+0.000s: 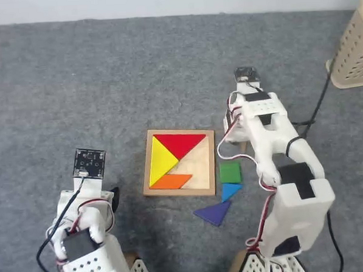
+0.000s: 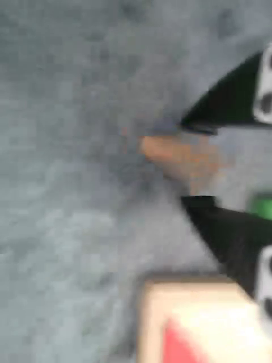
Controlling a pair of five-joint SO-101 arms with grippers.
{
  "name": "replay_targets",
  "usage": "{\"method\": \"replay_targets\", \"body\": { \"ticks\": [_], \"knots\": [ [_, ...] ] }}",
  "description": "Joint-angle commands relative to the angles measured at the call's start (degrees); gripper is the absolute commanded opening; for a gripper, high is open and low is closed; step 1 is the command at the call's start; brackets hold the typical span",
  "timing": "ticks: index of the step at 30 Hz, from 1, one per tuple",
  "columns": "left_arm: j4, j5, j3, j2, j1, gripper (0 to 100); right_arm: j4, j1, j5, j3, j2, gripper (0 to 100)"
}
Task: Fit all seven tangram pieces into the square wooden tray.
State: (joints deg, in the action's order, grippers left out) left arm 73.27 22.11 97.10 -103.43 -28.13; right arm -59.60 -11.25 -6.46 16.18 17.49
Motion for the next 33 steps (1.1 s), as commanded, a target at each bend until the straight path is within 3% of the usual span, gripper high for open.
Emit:
{"method": "replay_targets", "body": {
  "ticks": [1, 11, 17, 26, 30, 33],
  "knots": [
    [0.3, 0.6, -0.5, -0.9, -0.2, 28, -1.8, 1.4, 0.9, 0.2, 0.5, 19.1],
    [0.3, 0.6, -0.5, -0.9, -0.2, 28, -1.9, 1.4, 0.7, 0.2, 0.6, 18.4],
    [0.3, 0.6, -0.5, -0.9, -0.2, 28, -1.7, 1.5, 0.7, 0.2, 0.5, 1.3],
    [0.3, 0.6, -0.5, -0.9, -0.2, 28, -4.6, 0.0, 1.1, 0.1, -4.0, 0.6],
    [0.3, 0.6, -0.5, -0.9, -0.2, 28, -7.6, -4.8, 7.4, 0.3, -11.2, 0.6],
    [0.3, 0.6, -0.5, -0.9, -0.2, 28, -8.5, -11.6, 18.4, 0.3, -14.3, 0.6]
  ]
}}
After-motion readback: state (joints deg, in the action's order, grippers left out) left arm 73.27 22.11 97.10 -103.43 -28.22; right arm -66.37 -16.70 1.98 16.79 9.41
